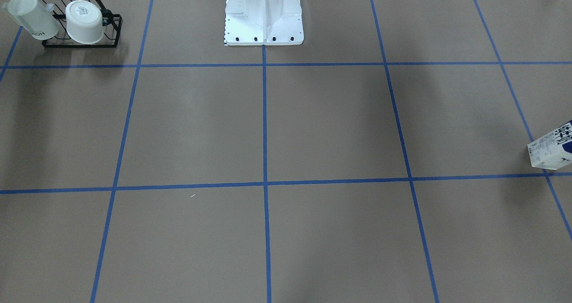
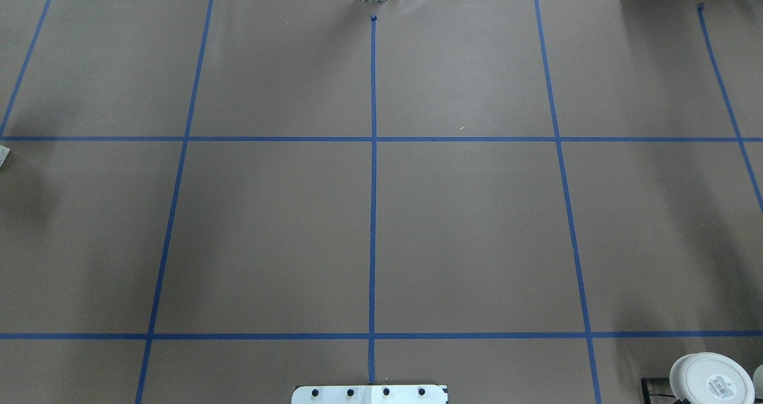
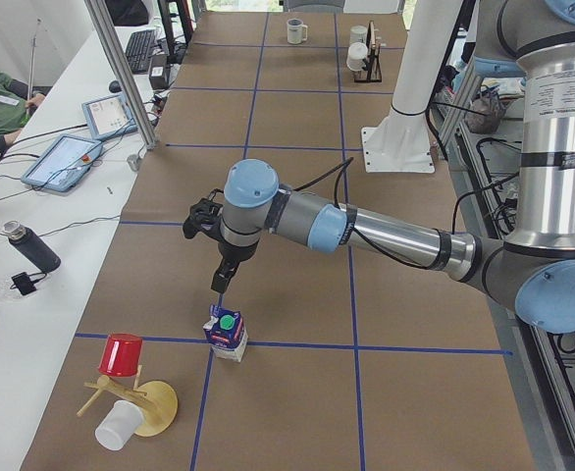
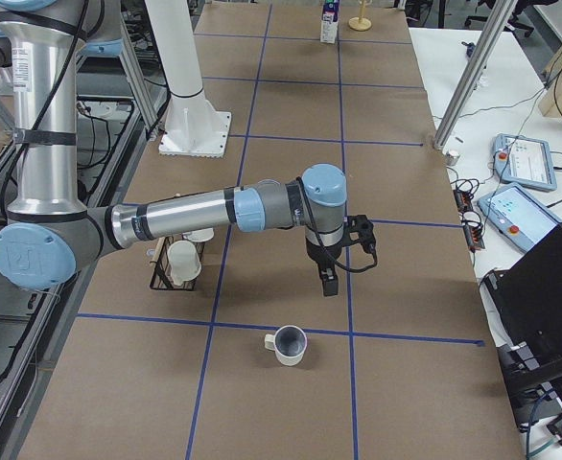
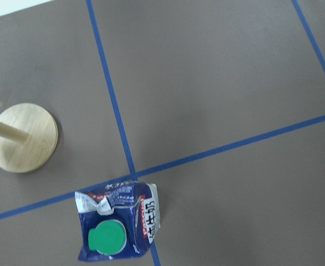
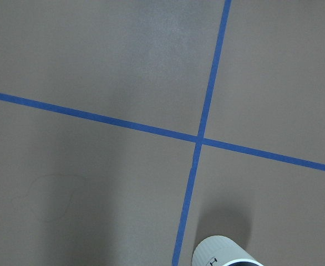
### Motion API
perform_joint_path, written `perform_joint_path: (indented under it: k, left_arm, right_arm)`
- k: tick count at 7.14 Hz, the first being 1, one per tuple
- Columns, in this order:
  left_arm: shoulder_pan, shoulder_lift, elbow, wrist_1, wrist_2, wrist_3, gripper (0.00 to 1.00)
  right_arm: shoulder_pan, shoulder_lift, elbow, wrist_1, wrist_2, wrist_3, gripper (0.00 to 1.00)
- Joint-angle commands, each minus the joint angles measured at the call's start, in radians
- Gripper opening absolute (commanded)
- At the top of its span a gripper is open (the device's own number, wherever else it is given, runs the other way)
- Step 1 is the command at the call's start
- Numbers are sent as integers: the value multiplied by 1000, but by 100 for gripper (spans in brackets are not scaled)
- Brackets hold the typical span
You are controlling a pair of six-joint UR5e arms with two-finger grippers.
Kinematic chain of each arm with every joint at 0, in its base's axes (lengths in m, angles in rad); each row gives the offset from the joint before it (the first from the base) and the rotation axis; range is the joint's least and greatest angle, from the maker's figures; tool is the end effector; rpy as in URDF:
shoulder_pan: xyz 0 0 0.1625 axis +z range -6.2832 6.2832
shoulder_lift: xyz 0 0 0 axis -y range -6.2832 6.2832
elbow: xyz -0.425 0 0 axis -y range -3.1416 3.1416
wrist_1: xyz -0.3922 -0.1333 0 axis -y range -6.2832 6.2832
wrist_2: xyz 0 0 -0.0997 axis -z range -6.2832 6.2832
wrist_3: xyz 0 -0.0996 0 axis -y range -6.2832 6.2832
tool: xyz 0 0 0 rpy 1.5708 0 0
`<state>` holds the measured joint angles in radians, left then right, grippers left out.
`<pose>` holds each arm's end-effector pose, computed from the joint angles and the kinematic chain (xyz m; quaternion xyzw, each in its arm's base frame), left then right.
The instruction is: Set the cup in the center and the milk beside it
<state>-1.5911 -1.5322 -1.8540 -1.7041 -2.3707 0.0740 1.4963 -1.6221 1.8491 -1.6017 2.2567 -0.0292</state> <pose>-0.0716 -0.4810 0.5199 0.1908 0.3739 0.0974 0.9024 0.0348 -0.4771 0.5548 0.0846 -0.3367 -0.0814 0.9343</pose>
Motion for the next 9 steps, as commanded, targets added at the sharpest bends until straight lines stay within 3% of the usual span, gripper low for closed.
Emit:
perform_joint_path:
  k: [1, 3, 7, 9]
  left_arm:
    - [0, 1, 7, -28, -1, 0, 99]
    - [0, 0, 1, -28, -2, -2, 99]
    - [0, -5, 1, -28, -2, -2, 99]
    - [0, -5, -2, -42, -2, -2, 99]
  right_arm:
    - [-80, -13, -22, 41, 11, 30, 100]
    - [-109, -53, -83, 107, -26, 35, 99]
    - [-149, -156, -96, 187, -114, 37, 92]
    - [-153, -162, -131, 244, -106, 37, 79]
